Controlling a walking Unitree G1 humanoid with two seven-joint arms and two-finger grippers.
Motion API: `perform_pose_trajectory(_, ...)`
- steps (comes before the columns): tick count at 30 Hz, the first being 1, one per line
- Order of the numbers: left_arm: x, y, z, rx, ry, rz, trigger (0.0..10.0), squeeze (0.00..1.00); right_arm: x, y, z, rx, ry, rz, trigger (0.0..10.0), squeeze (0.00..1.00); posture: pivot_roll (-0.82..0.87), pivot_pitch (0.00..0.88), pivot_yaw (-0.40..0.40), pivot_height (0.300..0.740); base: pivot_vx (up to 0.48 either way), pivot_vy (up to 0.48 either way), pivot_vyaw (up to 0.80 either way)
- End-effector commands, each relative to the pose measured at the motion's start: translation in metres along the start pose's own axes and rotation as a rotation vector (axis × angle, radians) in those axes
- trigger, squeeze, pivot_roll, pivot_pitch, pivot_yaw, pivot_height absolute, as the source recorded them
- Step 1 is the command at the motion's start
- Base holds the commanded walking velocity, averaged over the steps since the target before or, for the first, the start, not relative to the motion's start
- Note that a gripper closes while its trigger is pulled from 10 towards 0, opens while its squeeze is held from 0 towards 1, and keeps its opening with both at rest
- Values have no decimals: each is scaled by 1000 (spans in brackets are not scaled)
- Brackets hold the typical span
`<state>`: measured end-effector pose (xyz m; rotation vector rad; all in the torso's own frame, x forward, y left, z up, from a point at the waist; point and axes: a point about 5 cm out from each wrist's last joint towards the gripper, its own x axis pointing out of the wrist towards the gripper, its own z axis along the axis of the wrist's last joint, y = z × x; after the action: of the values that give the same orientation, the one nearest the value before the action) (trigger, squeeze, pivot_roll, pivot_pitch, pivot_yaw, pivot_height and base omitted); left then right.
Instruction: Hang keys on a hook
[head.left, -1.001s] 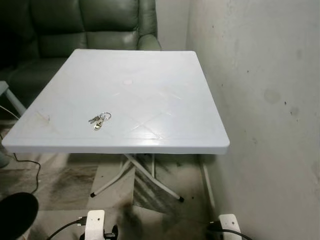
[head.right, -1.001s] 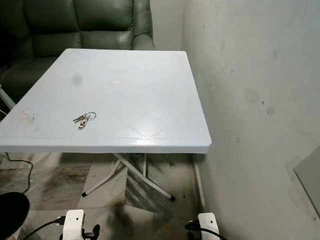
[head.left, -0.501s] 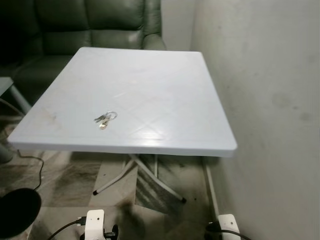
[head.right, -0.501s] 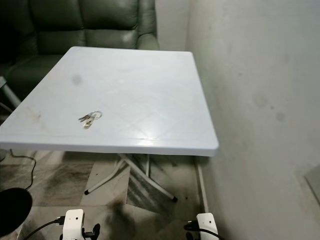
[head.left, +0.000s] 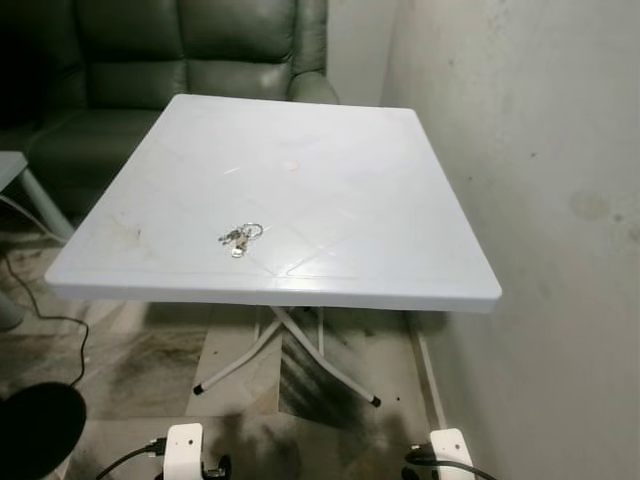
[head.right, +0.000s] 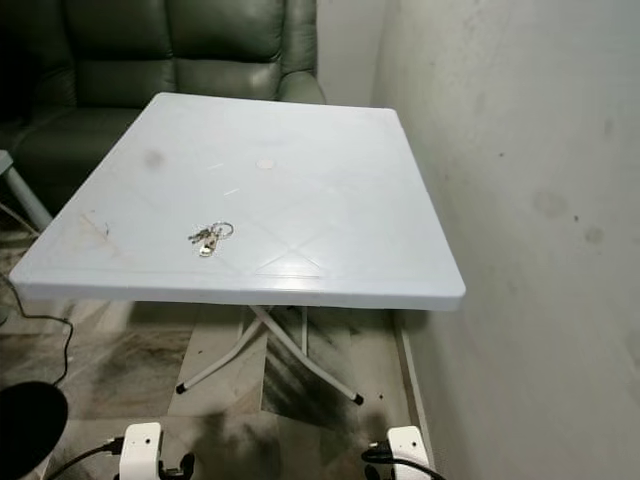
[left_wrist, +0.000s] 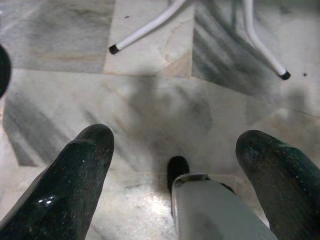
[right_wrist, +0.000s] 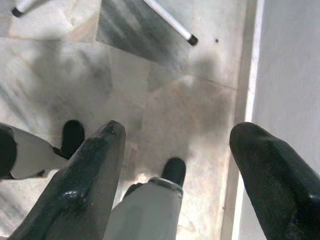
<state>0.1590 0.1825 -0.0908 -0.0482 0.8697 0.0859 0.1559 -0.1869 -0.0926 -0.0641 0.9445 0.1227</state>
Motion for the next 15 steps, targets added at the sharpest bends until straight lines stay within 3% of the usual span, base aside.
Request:
perform_pose_trajectory(1, -1, 5, -3, -1, 16, 16, 10000, 0, 1, 3, 3, -5, -11, 11, 10000, 0, -77, 0, -19, 740, 0, 480, 0)
perform_pose_trajectory(15, -2, 6, -5, -5, 18, 21, 10000, 0, 0, 3, 0, -1, -4, 12, 10000, 0, -75, 0, -19, 740, 0, 480, 0)
